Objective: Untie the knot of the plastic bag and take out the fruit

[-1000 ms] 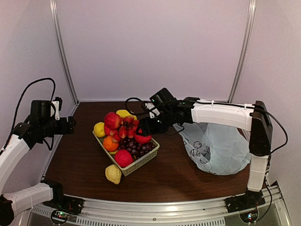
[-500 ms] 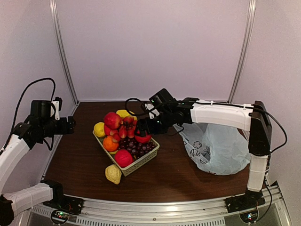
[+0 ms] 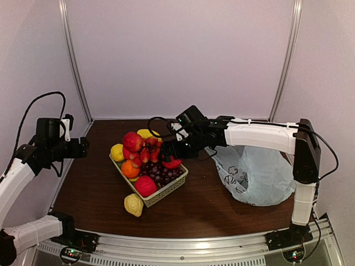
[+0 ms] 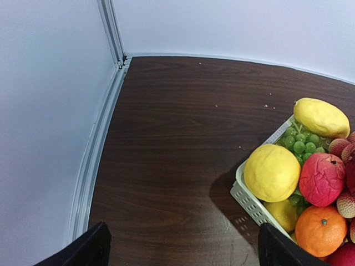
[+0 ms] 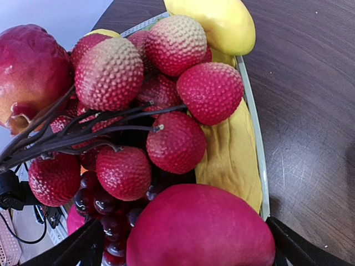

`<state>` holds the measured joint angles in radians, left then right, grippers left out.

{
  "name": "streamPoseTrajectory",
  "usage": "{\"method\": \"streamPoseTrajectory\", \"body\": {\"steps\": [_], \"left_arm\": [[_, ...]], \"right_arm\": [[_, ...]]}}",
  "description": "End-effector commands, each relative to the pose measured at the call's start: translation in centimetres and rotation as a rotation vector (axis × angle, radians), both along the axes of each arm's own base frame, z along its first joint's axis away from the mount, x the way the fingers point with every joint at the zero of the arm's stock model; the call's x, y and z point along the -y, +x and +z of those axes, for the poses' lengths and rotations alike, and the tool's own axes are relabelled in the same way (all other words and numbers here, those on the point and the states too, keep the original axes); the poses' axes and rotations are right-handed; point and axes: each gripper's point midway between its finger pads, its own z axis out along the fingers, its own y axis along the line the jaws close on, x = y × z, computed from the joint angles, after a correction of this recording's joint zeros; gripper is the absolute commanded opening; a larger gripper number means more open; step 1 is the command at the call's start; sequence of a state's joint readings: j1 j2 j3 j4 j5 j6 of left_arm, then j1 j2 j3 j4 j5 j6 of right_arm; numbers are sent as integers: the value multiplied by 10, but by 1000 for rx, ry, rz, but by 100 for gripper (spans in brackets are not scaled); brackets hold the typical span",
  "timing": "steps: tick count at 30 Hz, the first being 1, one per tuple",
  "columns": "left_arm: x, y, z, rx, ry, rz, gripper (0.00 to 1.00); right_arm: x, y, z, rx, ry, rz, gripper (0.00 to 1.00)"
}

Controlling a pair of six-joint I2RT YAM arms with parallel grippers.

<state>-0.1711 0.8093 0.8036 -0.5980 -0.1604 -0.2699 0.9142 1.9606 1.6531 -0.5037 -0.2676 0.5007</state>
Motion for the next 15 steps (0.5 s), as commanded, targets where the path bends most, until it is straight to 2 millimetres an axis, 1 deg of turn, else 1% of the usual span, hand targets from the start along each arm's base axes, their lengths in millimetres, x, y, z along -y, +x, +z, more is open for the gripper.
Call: {"method": "streamPoseTrajectory", "body": {"steps": [1, 7, 9, 13, 15], "left_arm": [[-1, 5, 8, 47, 5, 0, 94], [-1, 5, 8, 46, 4, -4, 94], [-1, 5, 8, 46, 5, -4, 94], [0, 5, 7, 44, 5, -6, 94], [0, 6, 7, 45, 4, -7, 94]], "right_arm": [[5, 2, -3, 23, -22, -22, 99], [8, 2, -5, 20, -24, -34, 99], [7, 2, -1, 20, -7, -31, 96], [2, -1, 9, 17, 33, -21, 85], [-1, -2, 12, 15, 49, -19, 83]]}}
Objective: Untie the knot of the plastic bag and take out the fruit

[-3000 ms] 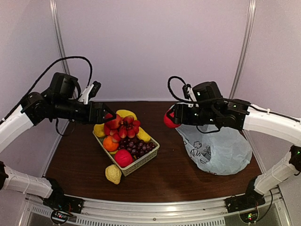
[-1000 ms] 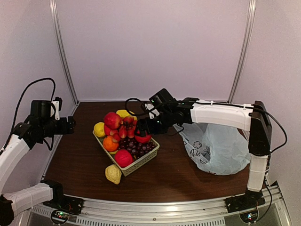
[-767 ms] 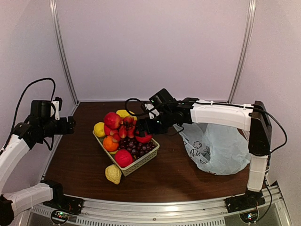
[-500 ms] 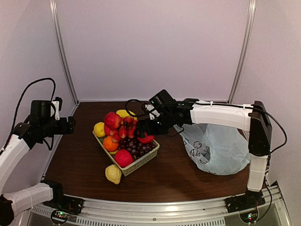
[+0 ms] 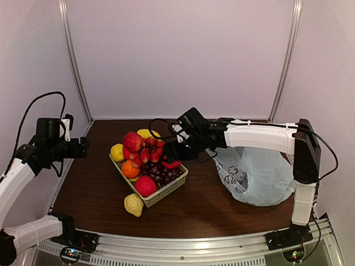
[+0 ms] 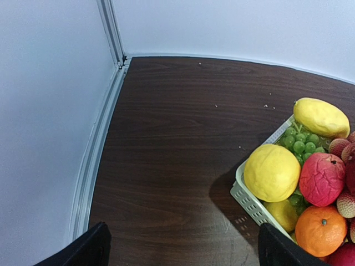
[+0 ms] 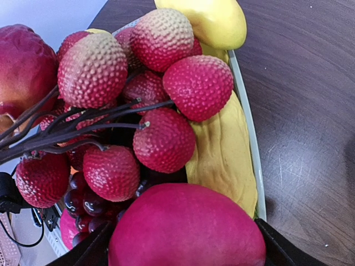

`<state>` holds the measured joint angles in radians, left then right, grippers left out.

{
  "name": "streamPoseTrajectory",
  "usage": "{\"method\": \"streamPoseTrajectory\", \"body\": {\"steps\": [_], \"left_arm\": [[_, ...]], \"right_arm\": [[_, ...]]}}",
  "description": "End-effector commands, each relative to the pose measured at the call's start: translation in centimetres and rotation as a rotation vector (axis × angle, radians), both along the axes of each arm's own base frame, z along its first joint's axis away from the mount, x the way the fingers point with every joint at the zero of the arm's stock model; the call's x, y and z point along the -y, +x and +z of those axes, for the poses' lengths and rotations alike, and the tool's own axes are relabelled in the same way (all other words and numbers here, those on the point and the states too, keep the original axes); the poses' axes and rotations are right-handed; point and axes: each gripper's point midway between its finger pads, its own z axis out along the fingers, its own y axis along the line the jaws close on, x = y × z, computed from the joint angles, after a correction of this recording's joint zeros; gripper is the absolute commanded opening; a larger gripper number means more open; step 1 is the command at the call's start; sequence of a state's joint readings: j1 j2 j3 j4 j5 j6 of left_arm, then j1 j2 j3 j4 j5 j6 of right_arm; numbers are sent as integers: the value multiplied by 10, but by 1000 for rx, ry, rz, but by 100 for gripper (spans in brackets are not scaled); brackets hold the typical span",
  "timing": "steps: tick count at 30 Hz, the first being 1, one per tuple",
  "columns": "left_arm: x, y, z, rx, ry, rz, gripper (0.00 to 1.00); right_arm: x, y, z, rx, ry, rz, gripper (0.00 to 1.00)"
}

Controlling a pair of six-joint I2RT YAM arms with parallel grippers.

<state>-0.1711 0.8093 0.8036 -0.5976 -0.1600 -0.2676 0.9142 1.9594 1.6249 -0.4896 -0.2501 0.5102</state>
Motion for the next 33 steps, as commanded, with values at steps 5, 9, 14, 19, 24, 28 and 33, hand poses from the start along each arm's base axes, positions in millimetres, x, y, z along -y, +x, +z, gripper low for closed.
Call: {"method": "streamPoseTrajectory", "body": {"steps": [5, 9, 14, 19, 24, 28, 33], "left_arm": [[1, 6, 6, 39, 3, -9, 94], [1, 6, 5, 36, 3, -10, 94], [1, 6, 5, 37, 2, -12, 94], [2, 6, 5, 35, 1, -13, 94], [2, 6, 6, 38, -1, -13, 94], [2, 6, 6, 39, -1, -14, 94], [2, 6, 6, 40, -2, -16, 94]], "right_arm": [[-13, -8, 26, 23, 83, 18, 77], [-17, -13, 22, 14, 83, 31, 66], [-17, -15, 20, 18, 66, 40, 64], [-17, -19, 4, 3, 31, 45, 64], [-16, -19, -3, 10, -1, 40, 66], [-15, -19, -1, 13, -5, 39, 75], [-14, -16, 5, 30, 3, 30, 93]]}}
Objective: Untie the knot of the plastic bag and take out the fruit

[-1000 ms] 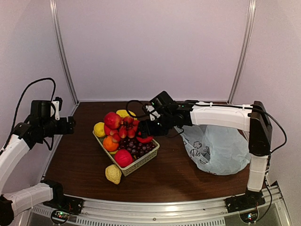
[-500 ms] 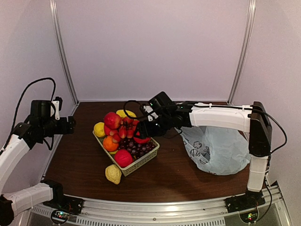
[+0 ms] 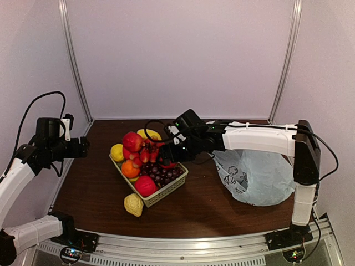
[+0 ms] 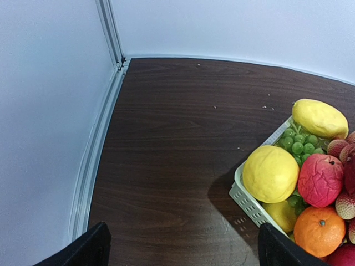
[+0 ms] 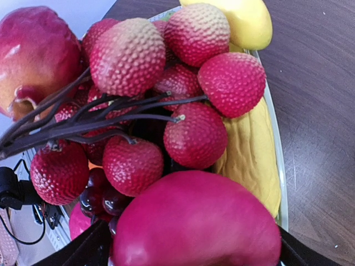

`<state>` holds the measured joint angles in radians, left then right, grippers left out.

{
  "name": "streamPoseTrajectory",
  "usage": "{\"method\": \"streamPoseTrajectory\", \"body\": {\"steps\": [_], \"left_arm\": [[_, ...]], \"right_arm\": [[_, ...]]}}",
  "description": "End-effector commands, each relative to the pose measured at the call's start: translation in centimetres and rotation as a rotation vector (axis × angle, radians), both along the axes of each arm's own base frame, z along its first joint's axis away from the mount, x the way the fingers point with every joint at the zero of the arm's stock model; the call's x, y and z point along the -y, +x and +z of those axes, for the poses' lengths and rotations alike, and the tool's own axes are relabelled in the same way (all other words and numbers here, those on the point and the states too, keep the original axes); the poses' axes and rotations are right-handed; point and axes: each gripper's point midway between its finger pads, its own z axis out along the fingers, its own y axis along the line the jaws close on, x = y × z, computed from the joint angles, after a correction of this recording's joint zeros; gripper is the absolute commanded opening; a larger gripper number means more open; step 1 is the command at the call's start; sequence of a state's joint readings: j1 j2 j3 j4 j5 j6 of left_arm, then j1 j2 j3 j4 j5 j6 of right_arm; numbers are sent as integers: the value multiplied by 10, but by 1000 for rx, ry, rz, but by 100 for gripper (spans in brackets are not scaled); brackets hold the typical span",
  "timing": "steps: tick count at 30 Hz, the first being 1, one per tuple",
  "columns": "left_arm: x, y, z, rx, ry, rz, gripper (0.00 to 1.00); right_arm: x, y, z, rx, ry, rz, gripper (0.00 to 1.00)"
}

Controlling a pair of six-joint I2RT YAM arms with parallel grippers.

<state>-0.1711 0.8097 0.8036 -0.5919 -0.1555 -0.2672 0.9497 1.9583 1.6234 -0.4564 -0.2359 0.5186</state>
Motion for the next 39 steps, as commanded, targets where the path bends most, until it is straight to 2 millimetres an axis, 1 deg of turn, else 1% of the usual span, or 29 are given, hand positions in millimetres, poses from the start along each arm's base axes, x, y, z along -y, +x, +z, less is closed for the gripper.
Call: {"method": "streamPoseTrajectory", "body": {"steps": [1, 4, 13, 19, 25, 29, 39], "left_arm": [[1, 5, 5, 36, 0, -12, 94], [1, 5, 5, 37, -1, -11, 94], [2, 5, 5, 36, -1, -15, 94], [2, 5, 5, 36, -2, -14, 94], [2, 5, 5, 37, -1, -17, 94], [2, 5, 5, 37, -2, -18, 94], [2, 5, 6, 38, -2, -18, 94]], "right_arm": [[0, -5, 0, 7, -21, 8, 96], [0, -4, 1, 10, -17, 5, 99], [2, -1, 4, 22, -18, -11, 99], [7, 2, 12, 38, -11, -30, 99], [17, 6, 15, 46, -28, -53, 99], [22, 9, 15, 48, -31, -64, 99], [26, 11, 14, 48, -31, -76, 99]]}}
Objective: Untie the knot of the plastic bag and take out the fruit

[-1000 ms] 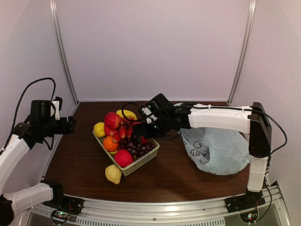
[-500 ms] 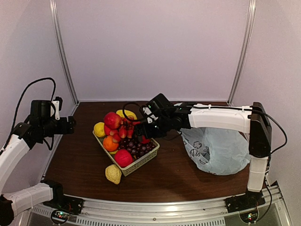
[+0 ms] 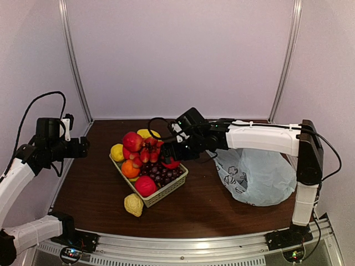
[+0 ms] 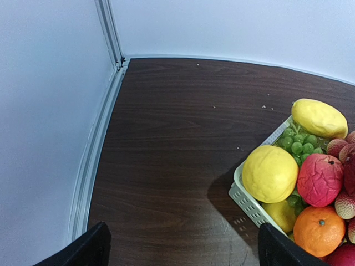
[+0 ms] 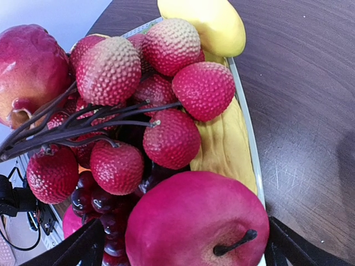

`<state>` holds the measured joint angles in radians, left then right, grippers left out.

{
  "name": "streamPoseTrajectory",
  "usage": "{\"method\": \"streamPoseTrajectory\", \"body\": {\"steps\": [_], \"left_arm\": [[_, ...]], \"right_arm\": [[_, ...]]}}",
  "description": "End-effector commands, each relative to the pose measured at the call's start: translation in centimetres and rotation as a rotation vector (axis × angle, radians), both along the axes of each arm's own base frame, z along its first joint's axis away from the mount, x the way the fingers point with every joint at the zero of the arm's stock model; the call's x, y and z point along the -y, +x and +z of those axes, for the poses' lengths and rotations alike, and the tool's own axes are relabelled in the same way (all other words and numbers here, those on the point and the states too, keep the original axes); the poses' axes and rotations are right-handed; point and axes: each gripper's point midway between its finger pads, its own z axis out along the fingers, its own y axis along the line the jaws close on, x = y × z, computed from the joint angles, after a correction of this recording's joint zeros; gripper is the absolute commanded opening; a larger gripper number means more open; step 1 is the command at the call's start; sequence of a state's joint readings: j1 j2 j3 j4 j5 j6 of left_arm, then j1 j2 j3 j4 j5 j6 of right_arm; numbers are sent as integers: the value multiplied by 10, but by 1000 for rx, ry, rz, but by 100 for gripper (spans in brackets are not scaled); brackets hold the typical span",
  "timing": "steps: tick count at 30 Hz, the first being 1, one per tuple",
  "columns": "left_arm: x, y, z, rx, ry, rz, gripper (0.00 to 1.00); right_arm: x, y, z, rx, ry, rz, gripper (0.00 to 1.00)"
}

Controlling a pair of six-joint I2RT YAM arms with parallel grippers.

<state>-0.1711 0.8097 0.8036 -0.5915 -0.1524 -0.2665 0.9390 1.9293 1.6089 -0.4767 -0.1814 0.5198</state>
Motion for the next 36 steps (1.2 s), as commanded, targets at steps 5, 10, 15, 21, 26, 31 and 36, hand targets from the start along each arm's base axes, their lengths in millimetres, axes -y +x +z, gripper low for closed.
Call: {"method": "streamPoseTrajectory", "body": {"steps": [5, 10, 15, 21, 26, 31, 36], "left_arm": [[2, 5, 6, 39, 0, -16, 94], [2, 5, 5, 37, 2, -17, 94], [2, 5, 4, 34, -1, -19, 94], [3, 5, 4, 33, -2, -20, 94], [3, 5, 4, 32, -2, -20, 94], [3, 5, 4, 34, -2, -18, 94], [3, 5, 4, 34, -2, -19, 94]], "right_arm": [[13, 3, 8, 18, -7, -31, 99], [10, 0, 11, 14, 21, -12, 99], [0, -8, 19, 16, 71, 37, 97], [-11, -20, 18, 18, 80, 94, 96], [-13, -20, 7, 4, 74, 90, 91], [-14, -19, 1, -3, 66, 83, 80], [-13, -19, -8, -15, 46, 82, 74]]}}
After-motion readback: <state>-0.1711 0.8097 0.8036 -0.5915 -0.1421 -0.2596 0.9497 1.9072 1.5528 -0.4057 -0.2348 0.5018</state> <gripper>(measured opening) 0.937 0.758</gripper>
